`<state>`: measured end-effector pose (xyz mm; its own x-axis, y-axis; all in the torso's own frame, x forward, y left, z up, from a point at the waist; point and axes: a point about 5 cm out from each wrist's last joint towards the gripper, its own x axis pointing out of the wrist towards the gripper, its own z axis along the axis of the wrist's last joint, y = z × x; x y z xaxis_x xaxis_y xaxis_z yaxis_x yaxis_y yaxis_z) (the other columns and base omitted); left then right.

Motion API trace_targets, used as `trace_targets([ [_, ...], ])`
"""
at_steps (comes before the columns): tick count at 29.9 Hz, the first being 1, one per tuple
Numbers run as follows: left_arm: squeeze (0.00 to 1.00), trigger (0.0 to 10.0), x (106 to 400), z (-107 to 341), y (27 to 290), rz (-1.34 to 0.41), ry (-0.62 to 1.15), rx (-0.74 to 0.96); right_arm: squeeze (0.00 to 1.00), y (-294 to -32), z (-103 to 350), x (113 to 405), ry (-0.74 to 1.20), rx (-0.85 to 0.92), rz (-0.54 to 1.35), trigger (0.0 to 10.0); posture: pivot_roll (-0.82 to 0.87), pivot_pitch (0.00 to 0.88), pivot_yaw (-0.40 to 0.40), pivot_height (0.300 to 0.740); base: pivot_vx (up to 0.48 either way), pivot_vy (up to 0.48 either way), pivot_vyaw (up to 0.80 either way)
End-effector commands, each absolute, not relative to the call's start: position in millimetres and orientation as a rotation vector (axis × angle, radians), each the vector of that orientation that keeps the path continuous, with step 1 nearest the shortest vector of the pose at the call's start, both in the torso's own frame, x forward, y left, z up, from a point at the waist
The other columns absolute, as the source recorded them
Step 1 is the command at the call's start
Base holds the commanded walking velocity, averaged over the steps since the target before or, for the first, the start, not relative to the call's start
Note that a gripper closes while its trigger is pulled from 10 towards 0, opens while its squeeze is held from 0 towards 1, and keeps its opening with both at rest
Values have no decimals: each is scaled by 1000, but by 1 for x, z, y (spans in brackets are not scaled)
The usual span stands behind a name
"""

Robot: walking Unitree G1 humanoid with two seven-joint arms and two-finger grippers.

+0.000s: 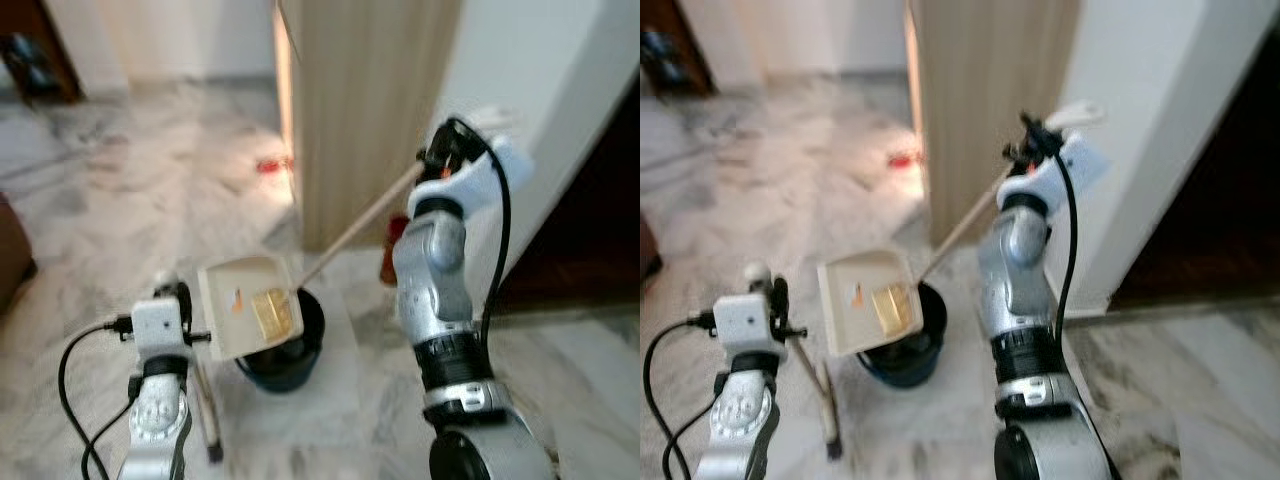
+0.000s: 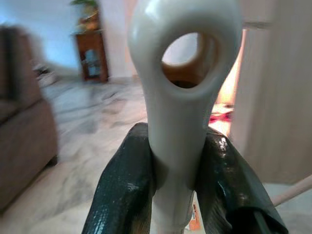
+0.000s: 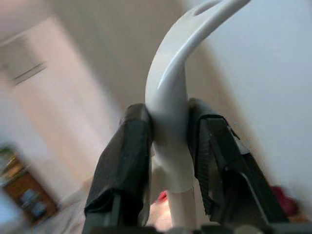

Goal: Sweep floor

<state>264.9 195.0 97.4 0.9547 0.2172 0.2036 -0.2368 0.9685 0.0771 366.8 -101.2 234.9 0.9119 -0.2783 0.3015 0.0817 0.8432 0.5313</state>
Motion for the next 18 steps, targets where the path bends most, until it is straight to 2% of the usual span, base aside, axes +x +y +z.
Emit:
trace_targets([
  [1,0,10000,265,106,199,237,-239,122,0,-77,253,362,-424,619,-129,10000,140,0,-42,740,304,0,800],
  [18,0,10000,265,106,199,237,-239,122,0,-77,253,362,-424,619,-129,10000,140,0,-42,740,304,0,800],
])
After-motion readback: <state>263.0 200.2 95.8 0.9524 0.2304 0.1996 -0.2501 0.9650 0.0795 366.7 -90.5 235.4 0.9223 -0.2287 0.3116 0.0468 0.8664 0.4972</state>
